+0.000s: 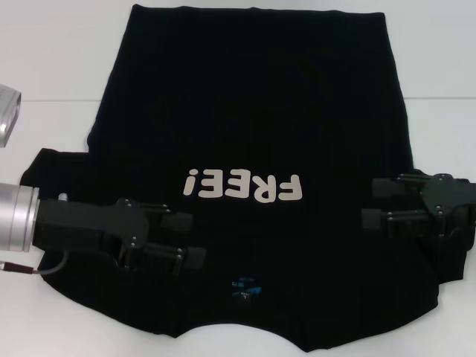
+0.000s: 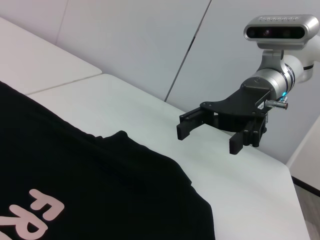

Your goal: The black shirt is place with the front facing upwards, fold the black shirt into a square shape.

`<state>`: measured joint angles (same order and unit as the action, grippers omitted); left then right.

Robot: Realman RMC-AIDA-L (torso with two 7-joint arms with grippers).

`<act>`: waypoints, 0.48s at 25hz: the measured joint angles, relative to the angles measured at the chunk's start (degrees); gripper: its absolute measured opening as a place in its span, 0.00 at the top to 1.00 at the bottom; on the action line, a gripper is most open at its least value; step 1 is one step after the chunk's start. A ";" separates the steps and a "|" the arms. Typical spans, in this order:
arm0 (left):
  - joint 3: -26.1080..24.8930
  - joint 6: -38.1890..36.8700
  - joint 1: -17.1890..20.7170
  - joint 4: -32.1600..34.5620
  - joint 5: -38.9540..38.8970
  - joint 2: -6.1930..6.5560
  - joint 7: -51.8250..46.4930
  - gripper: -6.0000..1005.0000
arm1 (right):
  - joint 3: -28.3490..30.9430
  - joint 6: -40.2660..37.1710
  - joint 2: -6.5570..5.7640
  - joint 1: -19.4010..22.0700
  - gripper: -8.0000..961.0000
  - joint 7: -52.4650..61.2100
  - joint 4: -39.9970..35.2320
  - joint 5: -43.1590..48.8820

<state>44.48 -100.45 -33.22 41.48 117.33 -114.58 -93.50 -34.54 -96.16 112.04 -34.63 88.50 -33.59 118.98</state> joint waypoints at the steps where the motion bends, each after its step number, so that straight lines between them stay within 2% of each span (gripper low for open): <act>1: -0.01 0.01 0.00 0.00 0.00 0.00 -0.01 0.19 | 0.00 0.00 0.00 -0.03 0.04 0.00 0.00 0.00; 12: -0.38 1.06 0.01 0.00 -0.04 -0.06 -0.79 0.19 | 0.34 0.38 0.19 -0.34 0.04 0.00 0.13 -0.19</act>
<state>44.10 -99.39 -33.21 41.48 117.29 -114.64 -94.29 -34.20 -95.77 112.23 -34.97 88.50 -33.47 118.78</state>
